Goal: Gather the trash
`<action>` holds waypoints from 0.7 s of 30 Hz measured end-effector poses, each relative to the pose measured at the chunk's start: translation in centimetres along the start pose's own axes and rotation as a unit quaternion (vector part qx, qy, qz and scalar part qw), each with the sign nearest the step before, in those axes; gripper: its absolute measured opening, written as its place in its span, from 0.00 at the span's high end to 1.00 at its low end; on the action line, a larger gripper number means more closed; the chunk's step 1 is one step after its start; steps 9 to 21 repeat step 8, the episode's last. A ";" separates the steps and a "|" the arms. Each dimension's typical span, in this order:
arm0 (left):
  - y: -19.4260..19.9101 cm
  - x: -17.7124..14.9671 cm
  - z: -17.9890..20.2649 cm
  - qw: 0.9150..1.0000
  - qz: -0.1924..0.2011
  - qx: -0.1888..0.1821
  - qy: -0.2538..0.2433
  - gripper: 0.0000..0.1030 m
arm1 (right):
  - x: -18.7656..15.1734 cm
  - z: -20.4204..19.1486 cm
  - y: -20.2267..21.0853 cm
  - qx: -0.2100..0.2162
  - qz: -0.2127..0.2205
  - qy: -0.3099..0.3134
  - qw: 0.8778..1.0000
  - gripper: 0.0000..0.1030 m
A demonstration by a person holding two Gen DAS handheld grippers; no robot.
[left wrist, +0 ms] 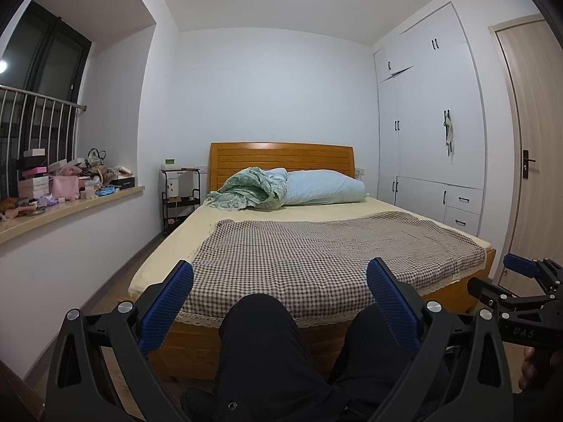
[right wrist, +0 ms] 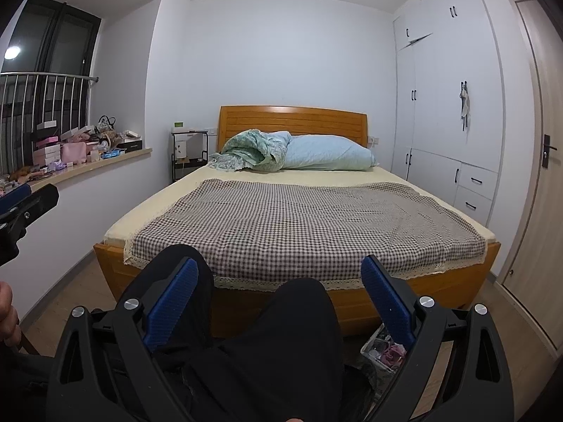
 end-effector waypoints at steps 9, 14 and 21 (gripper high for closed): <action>-1.2 -0.4 -0.4 1.000 -0.010 -0.012 0.011 0.07 | -0.3 0.4 -0.9 0.007 -0.005 -0.007 1.000 0.13; -1.2 -0.4 -0.4 1.000 -0.010 -0.012 0.011 0.07 | -0.3 0.4 -0.9 0.007 -0.005 -0.007 1.000 0.13; -1.2 -0.4 -0.4 1.000 -0.010 -0.012 0.011 0.07 | -0.3 0.4 -0.9 0.007 -0.005 -0.007 1.000 0.13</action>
Point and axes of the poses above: each gripper's, at about its wrist camera, not at the fingertips, and y roughly against the way its jaws point, z to its right, x to its top, the point moved 6 cm from there along -y, roughly the way its jaws point, and after that the axes turned 13 degrees about z, right-handed, at the moved point
